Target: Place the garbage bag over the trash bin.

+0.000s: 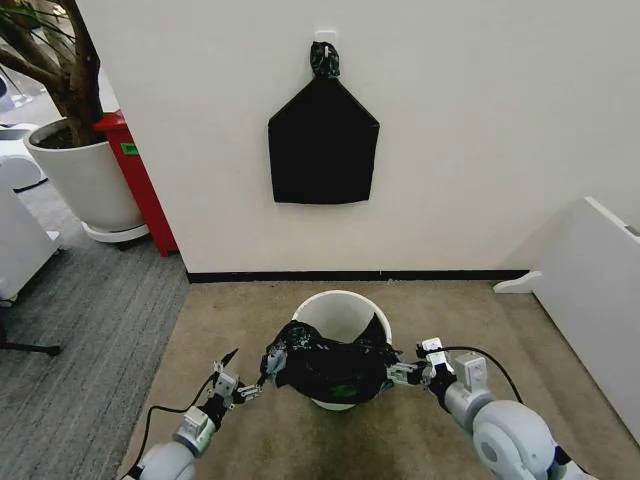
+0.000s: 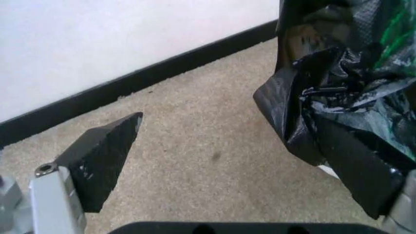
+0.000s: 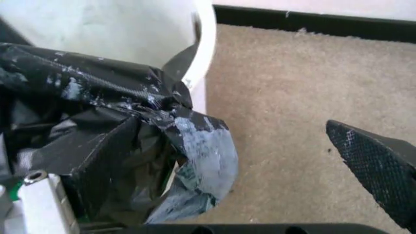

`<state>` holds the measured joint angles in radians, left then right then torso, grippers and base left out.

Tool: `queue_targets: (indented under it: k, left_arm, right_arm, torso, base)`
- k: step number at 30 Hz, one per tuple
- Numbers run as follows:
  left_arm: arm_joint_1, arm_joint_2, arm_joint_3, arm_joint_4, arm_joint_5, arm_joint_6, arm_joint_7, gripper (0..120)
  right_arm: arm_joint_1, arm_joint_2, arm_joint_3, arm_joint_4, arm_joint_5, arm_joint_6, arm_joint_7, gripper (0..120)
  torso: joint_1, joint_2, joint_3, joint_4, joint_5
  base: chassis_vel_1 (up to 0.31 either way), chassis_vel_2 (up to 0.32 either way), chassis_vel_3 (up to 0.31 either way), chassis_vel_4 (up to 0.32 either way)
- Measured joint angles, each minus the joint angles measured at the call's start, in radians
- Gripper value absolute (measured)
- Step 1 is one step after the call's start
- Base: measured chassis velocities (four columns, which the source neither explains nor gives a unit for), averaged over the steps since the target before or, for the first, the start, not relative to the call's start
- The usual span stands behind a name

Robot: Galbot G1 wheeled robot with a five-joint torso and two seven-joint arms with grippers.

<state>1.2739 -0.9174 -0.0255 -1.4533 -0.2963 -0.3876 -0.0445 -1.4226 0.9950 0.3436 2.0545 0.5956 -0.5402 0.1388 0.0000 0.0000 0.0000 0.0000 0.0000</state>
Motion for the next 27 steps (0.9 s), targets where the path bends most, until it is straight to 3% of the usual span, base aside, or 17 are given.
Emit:
queue_targets:
  k: [15,27]
  left_arm:
    - [0.008,-0.005,0.001,0.008,0.026,-0.002,-0.001,100]
    - [0.026,-0.005,-0.019,0.044,0.114,-0.073,0.0,100]
  right_arm:
    - [0.043,0.031,0.01,-0.099,0.014,0.066,0.051,100]
    - [0.056,0.043,0.011,-0.097,0.06,0.068,0.111,100]
  torso:
    - [0.0,0.0,0.0,0.0001,0.0]
    - [0.0,0.0,0.0,0.0,-0.0001]
  base:
    - [0.0,0.0,0.0,0.0]
    - [0.0,0.0,0.0,0.0]
